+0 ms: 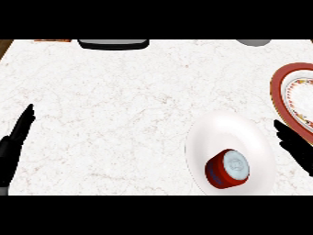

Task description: Pick the can from the plate and place it in the plate

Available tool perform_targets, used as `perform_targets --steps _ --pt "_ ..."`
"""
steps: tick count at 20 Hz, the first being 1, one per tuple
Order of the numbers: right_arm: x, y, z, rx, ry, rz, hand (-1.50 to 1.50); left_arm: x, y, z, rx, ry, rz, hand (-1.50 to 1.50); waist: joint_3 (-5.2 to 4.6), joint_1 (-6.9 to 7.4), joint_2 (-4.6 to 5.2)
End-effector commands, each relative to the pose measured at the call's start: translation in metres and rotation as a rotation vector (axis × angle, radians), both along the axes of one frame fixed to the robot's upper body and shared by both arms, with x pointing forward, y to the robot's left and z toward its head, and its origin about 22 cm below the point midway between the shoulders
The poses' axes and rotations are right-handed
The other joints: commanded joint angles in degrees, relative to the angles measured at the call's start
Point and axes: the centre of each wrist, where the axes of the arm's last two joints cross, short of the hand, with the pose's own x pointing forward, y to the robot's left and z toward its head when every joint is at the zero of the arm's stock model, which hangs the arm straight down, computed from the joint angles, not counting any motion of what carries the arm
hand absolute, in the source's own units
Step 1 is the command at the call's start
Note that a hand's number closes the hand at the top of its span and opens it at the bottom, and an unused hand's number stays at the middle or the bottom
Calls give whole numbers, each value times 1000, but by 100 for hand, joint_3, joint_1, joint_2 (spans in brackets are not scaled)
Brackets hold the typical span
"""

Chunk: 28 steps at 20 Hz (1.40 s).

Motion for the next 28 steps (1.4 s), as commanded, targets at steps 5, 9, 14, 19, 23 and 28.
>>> perform_targets --steps 5,9,14,19,23,28 --pt "38 6 -35 -31 93 118 -150 0 -22 -23 11 -7 -5 0 1 -34 1" --pt "32 26 -36 -24 86 137 -150 2 5 -5 -17 -2 8 0 1 -49 -11" --pt "36 34 -61 -4 116 179 -150 -10 0 0 3 -3 0 0 2 -35 -12" --pt "39 45 -75 -32 148 195 -150 -4 -11 -1 -10 12 14 0 2 -42 -11" --pt "45 37 -74 -31 157 192 -150 -15 1 -13 11 6 8 0 1 -50 -11" --pt "46 51 -101 -19 161 203 -150 -11 6 -14 -15 4 5 0 1 -48 -9"
